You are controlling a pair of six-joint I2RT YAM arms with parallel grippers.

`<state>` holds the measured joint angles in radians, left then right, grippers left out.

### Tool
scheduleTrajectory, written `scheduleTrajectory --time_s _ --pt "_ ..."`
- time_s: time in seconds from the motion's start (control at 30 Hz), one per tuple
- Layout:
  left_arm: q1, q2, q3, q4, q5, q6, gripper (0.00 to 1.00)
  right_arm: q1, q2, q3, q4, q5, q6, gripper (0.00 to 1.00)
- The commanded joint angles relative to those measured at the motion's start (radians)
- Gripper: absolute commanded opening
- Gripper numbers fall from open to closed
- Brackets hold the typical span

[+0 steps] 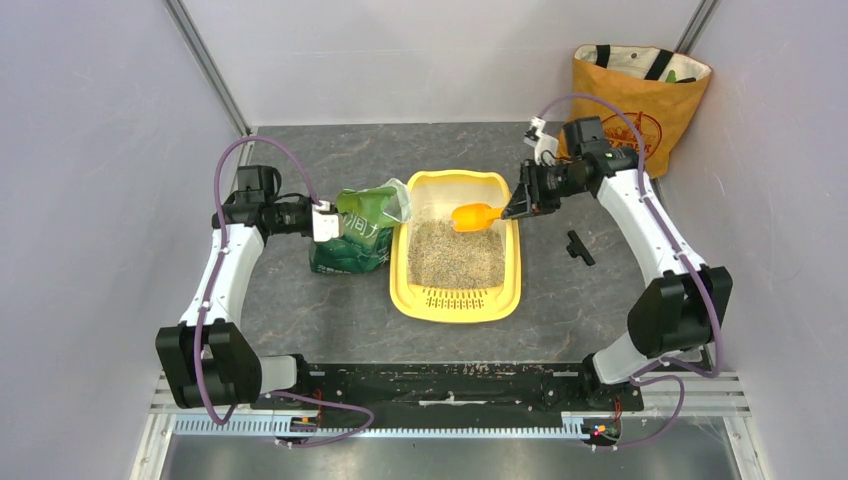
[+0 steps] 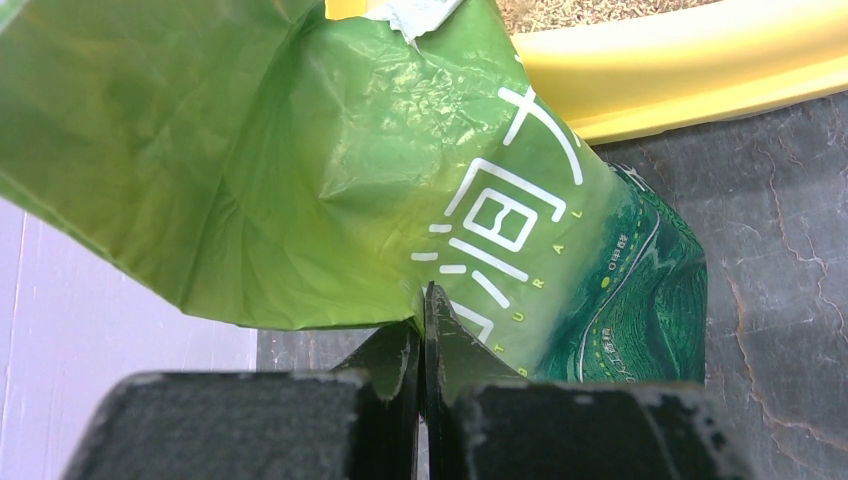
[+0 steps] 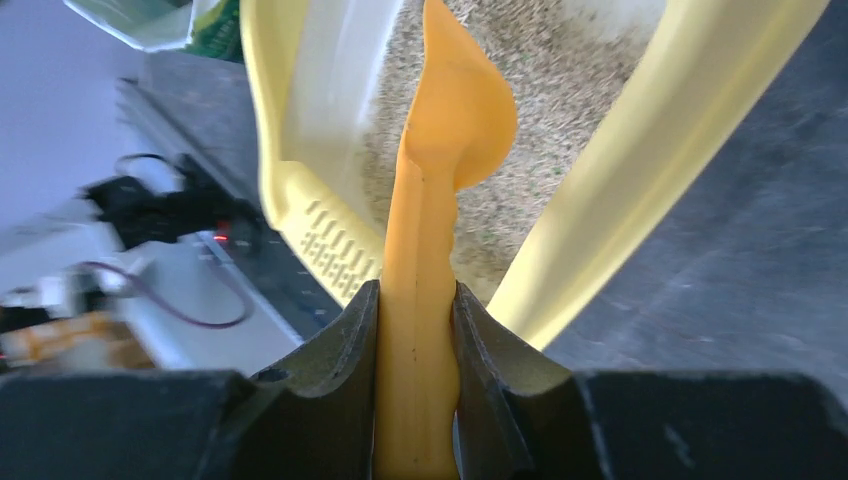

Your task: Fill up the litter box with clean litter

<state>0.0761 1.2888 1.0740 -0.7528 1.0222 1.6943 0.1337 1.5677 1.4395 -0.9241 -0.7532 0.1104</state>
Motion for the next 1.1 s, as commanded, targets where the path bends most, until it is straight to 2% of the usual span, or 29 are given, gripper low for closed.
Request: scheduleTrajectory --time_s 0.0,0.07,0.17,0.27,0.37,0.6,0.93,1.07 --pt "-0.007 -0.031 0.023 0.061 0.042 0.019 0.02 0.140 -0.055 0.166 -0.138 0.358 -0.162 0.00" --pt "-0.007 -0.032 0.023 0.061 0.043 0.023 0.02 0.194 -0.042 0.222 -0.180 0.451 -0.184 0.00" --pt "-0.008 -0.038 0.020 0.062 0.044 0.024 0.02 0.205 -0.022 0.309 -0.215 0.440 -0.180 0.00" --pt "-0.007 -0.047 0.011 0.061 0.045 0.034 0.02 0.202 -0.017 0.385 -0.198 0.290 -0.148 0.00" --pt "-0.007 -0.053 0.001 0.060 0.042 0.046 0.02 0.202 -0.033 0.415 -0.102 0.134 -0.066 0.00" --pt "-0.007 -0.060 0.008 0.061 0.048 0.051 0.02 0.205 0.041 0.466 -0.012 -0.058 0.091 0.00" --pt "-0.007 -0.093 0.008 0.091 0.060 0.032 0.02 0.240 0.195 0.460 -0.036 -0.065 0.140 0.00" --pt "-0.008 -0.129 -0.018 0.092 0.062 0.120 0.02 0.268 0.252 0.523 0.011 -0.079 0.217 0.00"
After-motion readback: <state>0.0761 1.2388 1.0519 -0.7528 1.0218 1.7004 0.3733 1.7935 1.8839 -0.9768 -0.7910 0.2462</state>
